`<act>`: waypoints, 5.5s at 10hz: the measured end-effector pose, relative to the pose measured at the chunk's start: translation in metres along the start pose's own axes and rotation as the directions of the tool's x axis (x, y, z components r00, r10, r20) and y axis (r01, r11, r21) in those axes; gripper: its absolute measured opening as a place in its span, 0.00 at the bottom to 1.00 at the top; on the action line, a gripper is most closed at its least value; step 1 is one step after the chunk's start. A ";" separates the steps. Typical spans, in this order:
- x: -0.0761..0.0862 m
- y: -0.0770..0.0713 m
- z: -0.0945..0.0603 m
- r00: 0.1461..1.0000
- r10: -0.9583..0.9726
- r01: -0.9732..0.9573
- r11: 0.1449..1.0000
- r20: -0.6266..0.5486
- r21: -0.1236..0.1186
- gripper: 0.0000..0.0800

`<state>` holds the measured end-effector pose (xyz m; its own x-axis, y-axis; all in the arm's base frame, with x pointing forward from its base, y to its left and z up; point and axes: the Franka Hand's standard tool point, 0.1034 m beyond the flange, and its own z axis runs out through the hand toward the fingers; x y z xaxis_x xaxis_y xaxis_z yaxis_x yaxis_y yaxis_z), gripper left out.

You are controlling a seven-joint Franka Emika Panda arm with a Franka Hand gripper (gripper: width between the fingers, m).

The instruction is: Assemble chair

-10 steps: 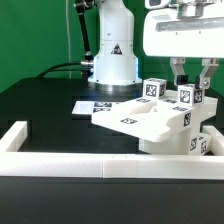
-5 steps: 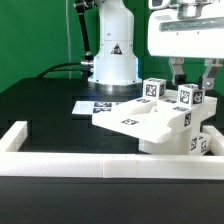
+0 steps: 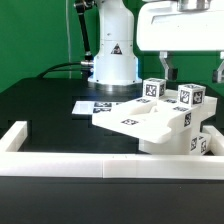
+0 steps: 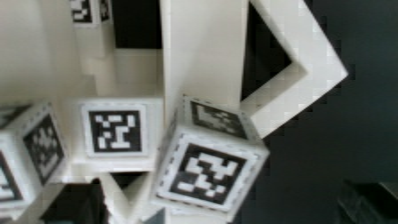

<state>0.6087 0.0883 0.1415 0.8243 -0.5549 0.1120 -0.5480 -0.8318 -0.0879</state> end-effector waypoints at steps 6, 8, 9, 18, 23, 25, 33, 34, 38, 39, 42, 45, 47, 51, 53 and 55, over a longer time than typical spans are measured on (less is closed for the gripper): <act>-0.003 -0.001 -0.002 0.943 -0.333 0.333 0.943 -0.004 -0.006 0.81; -0.005 -0.006 -0.002 0.872 -0.490 0.490 0.872 -0.011 -0.014 0.81; -0.005 -0.006 -0.001 0.847 -0.531 0.531 0.847 -0.011 -0.014 0.81; -0.008 -0.001 0.019 0.710 -0.704 0.704 0.710 0.007 -0.034 0.81; -0.006 0.001 0.018 0.716 -0.698 0.698 0.715 0.006 -0.035 0.39; -0.006 0.001 0.018 0.723 -0.690 0.690 0.723 0.006 -0.035 0.36; -0.007 0.000 0.018 0.938 -0.348 0.347 0.937 -0.009 -0.033 0.36; -0.007 -0.001 0.018 0.958 -0.288 0.287 0.957 -0.012 -0.032 0.36; -0.006 0.000 0.019 0.998 -0.056 0.055 0.998 -0.020 -0.029 0.36; -0.006 0.000 0.020 1.000 -0.009 0.008 1.000 -0.023 -0.027 0.36; -0.004 0.002 0.020 0.988 0.149 -0.150 0.989 -0.027 -0.018 0.36; -0.002 0.004 0.020 0.946 0.323 -0.323 0.946 -0.021 0.001 0.36; 0.000 0.006 0.020 0.920 0.391 -0.391 0.920 -0.021 0.001 0.36; 0.001 0.003 0.005 0.929 0.370 -0.369 0.929 -0.017 0.024 0.71; 0.001 0.000 -0.017 0.932 0.362 -0.361 0.931 -0.011 0.055 0.81; 0.000 -0.002 -0.037 0.932 0.362 -0.360 0.929 -0.003 0.079 0.81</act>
Offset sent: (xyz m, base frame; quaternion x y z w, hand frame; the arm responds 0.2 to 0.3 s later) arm 0.0000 0.0000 0.0000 0.0000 0.0000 -0.1197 0.9928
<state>0.6051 0.0896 0.1784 0.5700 -0.8182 0.0751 -0.7952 -0.5723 -0.2004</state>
